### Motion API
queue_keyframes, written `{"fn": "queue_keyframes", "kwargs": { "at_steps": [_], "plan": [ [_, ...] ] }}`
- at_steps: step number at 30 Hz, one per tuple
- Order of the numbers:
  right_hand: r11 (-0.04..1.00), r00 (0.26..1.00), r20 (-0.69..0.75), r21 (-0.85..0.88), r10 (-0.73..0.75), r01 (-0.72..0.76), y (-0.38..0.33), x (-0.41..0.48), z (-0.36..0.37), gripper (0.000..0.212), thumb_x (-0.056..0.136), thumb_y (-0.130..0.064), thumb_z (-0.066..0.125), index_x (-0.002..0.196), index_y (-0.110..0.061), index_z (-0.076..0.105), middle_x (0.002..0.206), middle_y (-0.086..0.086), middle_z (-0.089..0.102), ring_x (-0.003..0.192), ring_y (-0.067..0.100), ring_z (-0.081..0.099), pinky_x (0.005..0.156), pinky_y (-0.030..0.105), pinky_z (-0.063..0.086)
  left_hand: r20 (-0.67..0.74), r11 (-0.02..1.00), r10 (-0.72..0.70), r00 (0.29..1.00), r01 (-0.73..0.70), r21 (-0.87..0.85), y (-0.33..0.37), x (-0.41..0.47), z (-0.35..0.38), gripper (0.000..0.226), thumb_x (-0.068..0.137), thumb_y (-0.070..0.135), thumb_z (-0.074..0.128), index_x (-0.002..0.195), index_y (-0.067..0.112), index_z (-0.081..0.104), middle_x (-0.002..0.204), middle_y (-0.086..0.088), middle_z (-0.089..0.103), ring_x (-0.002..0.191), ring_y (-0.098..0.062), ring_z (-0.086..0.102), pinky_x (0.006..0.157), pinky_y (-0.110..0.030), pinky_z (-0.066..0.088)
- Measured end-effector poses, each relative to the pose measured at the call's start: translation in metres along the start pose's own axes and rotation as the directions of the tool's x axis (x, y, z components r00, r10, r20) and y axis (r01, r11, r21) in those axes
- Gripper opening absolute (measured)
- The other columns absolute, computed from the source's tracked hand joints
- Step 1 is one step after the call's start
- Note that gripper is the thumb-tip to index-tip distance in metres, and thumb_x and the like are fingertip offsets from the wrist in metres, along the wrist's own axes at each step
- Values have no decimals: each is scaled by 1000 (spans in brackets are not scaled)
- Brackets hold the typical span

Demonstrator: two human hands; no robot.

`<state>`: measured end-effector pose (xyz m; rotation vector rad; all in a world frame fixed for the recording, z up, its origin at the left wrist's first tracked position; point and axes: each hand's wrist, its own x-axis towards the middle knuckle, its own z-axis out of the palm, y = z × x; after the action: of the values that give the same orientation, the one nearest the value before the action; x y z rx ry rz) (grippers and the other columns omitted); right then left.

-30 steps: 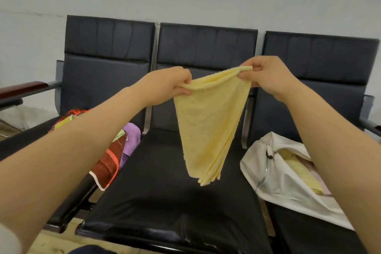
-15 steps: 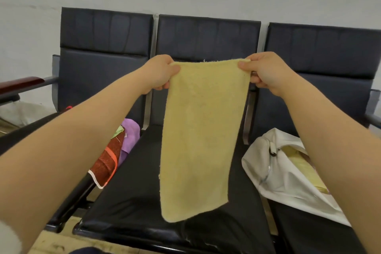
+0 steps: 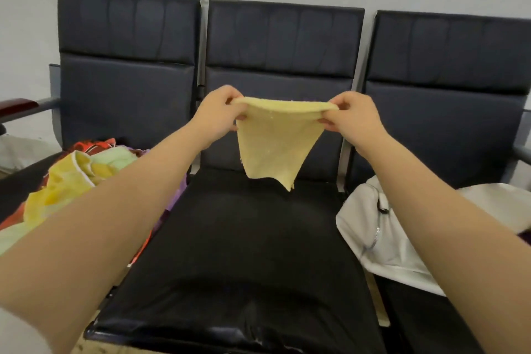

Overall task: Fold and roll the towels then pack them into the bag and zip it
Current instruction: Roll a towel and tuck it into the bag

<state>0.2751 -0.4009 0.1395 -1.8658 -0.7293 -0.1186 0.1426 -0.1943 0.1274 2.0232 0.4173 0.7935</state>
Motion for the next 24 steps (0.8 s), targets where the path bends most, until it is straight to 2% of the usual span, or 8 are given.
{"fn": "queue_keyframes", "kwargs": {
  "at_steps": [3, 5, 8, 12, 16, 18, 20, 24],
  "plan": [
    [975, 992, 127, -223, 21, 8, 44, -40, 6, 14, 79, -7, 67, 77, -19, 62, 78, 1, 66, 71, 19, 63, 63, 26, 52, 196, 984, 45, 980, -77, 161, -51, -42, 11, 14, 88, 12, 60, 80, 23, 57, 82, -4, 65, 73, -10, 61, 64, -36, 51],
    [935, 954, 297, -349, 42, 68, 76, -79, 11, 22, 78, -9, 70, 69, -25, 57, 72, -8, 59, 71, 13, 57, 61, 22, 42, 389, 925, 57, 920, -195, 327, -86, -83, 20, 15, 86, 12, 65, 79, 24, 59, 76, 8, 57, 67, 0, 52, 67, -25, 42],
    [870, 783, 594, -469, 184, 151, 117, -143, 18, 28, 77, -12, 71, 68, -31, 52, 76, -11, 56, 73, 9, 55, 63, 19, 40, 620, 823, -74, 781, -303, 480, -131, -148, 35, 6, 86, 19, 63, 91, 16, 66, 90, 6, 56, 77, -3, 48, 72, -16, 35],
    [860, 593, 759, -467, 269, 207, 142, -202, 22, 22, 76, -16, 65, 77, -33, 51, 99, -9, 54, 88, 11, 56, 78, 27, 47, 734, 811, -176, 656, -326, 486, -150, -209, 45, 7, 79, 25, 49, 85, 27, 52, 95, 10, 47, 90, -10, 47, 85, -24, 40],
    [884, 547, 804, -410, 234, 223, 149, -222, 17, 23, 78, -15, 64, 85, -34, 53, 116, -10, 57, 104, 9, 55, 91, 23, 46, 697, 810, -137, 704, -325, 487, -147, -225, 39, 12, 79, 36, 42, 86, 32, 50, 95, 14, 56, 89, -10, 52, 84, -32, 45],
    [907, 578, 785, -385, 223, 172, 152, -223, 15, 18, 80, -15, 61, 83, -31, 54, 102, -7, 62, 90, 10, 58, 78, 22, 46, 663, 864, -177, 727, -208, 459, -147, -226, 39, 2, 83, 33, 47, 82, 34, 49, 82, 8, 59, 78, -14, 56, 76, -37, 49],
    [937, 617, 755, -339, 220, 81, 155, -220, 14, 13, 84, -14, 60, 81, -25, 53, 80, -5, 58, 70, 9, 51, 64, 20, 39, 611, 895, -197, 766, -114, 432, -147, -224, 40, 14, 87, 27, 52, 77, 36, 47, 75, 5, 58, 72, -14, 57, 70, -33, 47],
    [964, 690, 677, -231, 256, -130, 164, -210, 14, 6, 91, -20, 59, 87, -17, 55, 68, -1, 53, 62, 10, 48, 64, 29, 41, 453, 950, -225, 862, 90, 300, -151, -211, 46, 15, 91, 17, 59, 80, 26, 57, 73, 8, 60, 70, -6, 56, 69, -25, 42]
  ]
}}
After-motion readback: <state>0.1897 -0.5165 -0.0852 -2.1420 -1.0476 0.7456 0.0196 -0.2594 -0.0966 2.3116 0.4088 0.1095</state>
